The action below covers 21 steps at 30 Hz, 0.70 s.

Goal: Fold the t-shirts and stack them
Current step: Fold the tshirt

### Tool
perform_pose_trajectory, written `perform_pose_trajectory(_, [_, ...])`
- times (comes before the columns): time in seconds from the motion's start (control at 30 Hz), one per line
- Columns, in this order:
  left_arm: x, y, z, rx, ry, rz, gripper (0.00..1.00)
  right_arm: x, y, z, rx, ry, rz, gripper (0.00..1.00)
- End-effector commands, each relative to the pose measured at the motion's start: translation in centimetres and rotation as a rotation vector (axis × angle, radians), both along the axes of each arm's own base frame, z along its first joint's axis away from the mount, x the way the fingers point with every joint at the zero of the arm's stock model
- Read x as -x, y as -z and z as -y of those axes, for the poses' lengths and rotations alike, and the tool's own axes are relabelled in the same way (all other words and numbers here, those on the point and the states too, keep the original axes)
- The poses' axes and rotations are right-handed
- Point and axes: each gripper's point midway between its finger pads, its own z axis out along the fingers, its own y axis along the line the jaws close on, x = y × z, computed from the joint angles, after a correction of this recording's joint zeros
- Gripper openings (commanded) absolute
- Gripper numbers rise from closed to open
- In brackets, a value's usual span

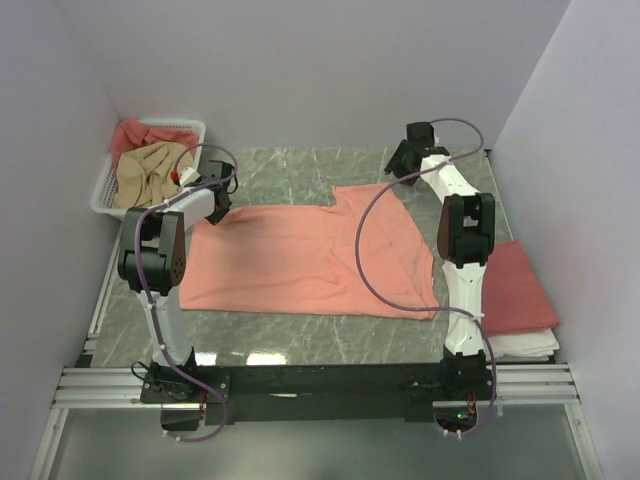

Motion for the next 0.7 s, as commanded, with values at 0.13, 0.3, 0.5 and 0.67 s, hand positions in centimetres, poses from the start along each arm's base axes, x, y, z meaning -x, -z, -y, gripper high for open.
perform_pose_trajectory(0.13, [-1.2, -2.7, 1.1, 0.053, 0.024, 0.109, 0.01, -1.0, 1.2, 0.6, 0.016, 0.054, -0.046, 0.55])
perform_pose_trajectory(0.3, [-1.3, -2.9, 1.2, 0.057, 0.028, 0.117, 0.01, -0.9, 1.7, -0.2, 0.019, 0.058, -0.075, 0.54])
perform_pose_trajectory(0.5, [-1.3, -3.2, 1.3, 0.058, 0.03, 0.125, 0.01, -0.4, 2.6, -1.6, 0.006, 0.046, -0.092, 0.4])
perform_pose_trajectory(0.67, [-1.5, -2.9, 1.4, 0.063, 0.037, 0.122, 0.01, 0.1, 2.0, -1.5, -0.007, 0.053, -0.073, 0.19])
